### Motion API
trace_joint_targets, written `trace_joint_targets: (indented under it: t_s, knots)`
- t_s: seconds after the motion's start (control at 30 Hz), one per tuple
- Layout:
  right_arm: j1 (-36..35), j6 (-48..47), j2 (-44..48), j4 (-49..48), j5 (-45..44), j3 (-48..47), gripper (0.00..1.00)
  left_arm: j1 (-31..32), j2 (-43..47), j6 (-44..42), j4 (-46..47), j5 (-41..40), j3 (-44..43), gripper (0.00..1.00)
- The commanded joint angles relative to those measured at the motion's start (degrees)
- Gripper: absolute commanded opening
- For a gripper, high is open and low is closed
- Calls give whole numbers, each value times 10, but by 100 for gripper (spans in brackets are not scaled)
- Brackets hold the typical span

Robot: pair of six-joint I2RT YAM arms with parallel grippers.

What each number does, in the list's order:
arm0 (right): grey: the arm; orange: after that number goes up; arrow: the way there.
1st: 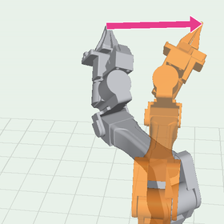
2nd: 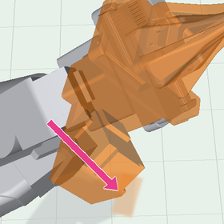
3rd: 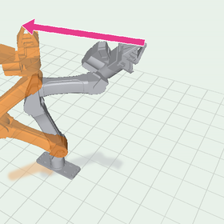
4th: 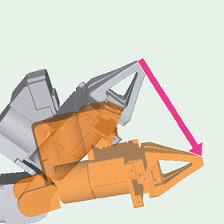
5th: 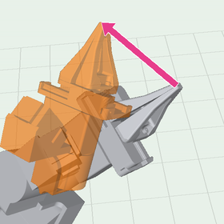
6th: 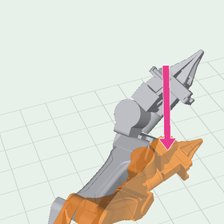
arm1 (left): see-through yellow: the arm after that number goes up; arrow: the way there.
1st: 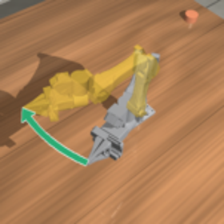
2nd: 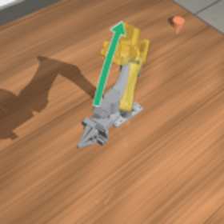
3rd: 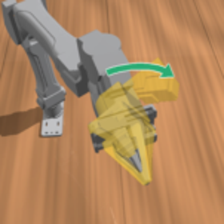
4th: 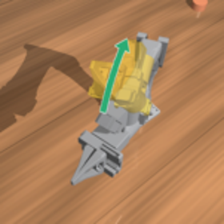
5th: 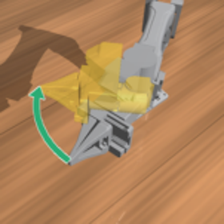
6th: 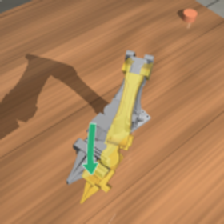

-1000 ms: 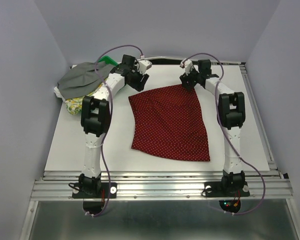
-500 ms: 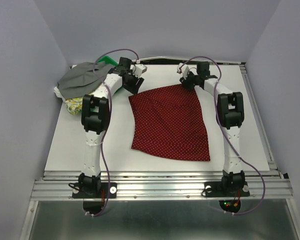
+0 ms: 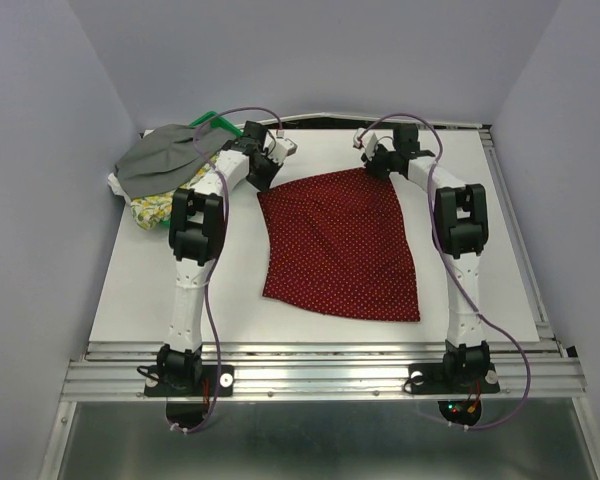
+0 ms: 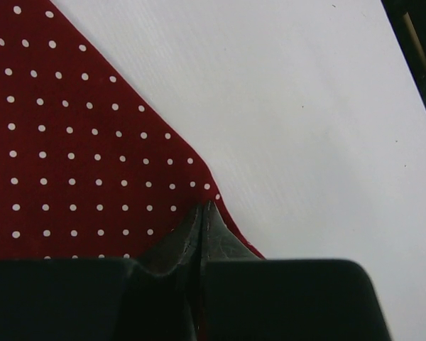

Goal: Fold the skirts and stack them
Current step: Fold the skirt

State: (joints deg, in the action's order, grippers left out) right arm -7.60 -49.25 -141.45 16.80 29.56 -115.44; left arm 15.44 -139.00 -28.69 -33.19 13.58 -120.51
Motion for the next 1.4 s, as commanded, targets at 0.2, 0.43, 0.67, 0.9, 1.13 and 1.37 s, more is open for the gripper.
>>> trace_joint_targets:
  t_s: [0.2,0.43,0.67,0.9,1.13,1.37]
  knots:
    - [-1,24,42,12,-23,-67,1,-2,45,-1,-9,24,-31,0]
    - [-1,4,53,12,-25,-44,1,-9,61,6,-5,49,-23,0]
    - [-1,10,71,5,-35,-44,1,-16,101,18,36,55,1,0]
    - [5,18,100,6,-39,-66,1,-20,159,10,58,61,36,0]
    - [5,10,197,25,-29,15,1,-19,224,-31,64,66,112,0]
    - [5,-1,326,92,0,143,1,-19,329,-89,70,87,247,0]
